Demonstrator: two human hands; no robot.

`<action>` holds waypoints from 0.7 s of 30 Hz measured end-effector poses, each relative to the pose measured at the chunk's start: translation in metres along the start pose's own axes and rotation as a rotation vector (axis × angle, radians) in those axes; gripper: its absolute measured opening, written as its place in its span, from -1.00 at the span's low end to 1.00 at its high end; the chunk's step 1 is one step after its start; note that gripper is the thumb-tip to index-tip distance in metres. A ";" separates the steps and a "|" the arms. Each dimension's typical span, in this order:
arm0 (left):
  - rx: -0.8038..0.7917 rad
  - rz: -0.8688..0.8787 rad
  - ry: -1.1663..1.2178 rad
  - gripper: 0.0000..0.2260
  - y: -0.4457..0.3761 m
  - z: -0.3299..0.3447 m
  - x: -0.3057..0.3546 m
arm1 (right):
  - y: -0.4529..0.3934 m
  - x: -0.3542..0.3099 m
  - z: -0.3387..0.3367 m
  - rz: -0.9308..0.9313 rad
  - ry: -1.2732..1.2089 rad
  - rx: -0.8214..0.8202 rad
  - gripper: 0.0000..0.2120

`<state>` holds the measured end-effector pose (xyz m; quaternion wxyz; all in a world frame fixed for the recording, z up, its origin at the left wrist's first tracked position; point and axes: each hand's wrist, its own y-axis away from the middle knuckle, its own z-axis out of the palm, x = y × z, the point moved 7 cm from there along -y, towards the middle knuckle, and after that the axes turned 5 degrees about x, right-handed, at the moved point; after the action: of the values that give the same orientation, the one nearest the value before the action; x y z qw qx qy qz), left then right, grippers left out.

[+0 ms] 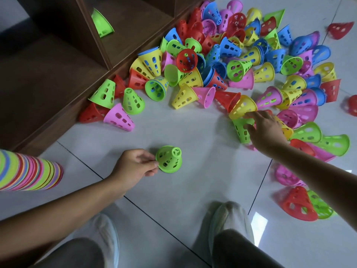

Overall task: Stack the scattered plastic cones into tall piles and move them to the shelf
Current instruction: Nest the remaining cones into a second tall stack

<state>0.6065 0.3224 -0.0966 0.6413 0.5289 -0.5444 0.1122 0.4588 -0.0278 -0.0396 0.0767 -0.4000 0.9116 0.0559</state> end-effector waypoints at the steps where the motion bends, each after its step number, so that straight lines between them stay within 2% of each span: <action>1: -0.009 0.006 -0.020 -0.94 -0.002 -0.002 -0.001 | 0.000 0.000 0.002 -0.006 0.004 0.002 -0.64; 6: 0.004 0.069 -0.099 -0.91 -0.012 -0.021 0.004 | 0.005 -0.005 0.002 -0.091 -0.063 0.088 -0.75; 9: 0.108 0.217 -0.206 -0.92 -0.021 -0.044 0.027 | 0.011 -0.014 -0.003 -0.139 -0.121 0.144 -0.78; 13: 0.248 0.426 -0.375 -0.94 -0.030 -0.077 0.057 | 0.030 -0.050 -0.021 -0.187 -0.334 0.183 -0.86; 17: 0.411 0.565 -0.440 -0.81 -0.034 -0.096 0.080 | 0.052 -0.092 -0.039 -0.183 -0.633 0.094 -0.83; 21: 0.470 0.574 -0.542 -0.71 -0.040 -0.099 0.081 | 0.071 -0.133 -0.039 -0.109 -1.002 -0.071 -0.83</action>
<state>0.7239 0.3499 -0.0379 0.2812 0.4982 -0.7768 0.2634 0.4913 0.1094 0.0261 0.4939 -0.3733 0.7382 0.2680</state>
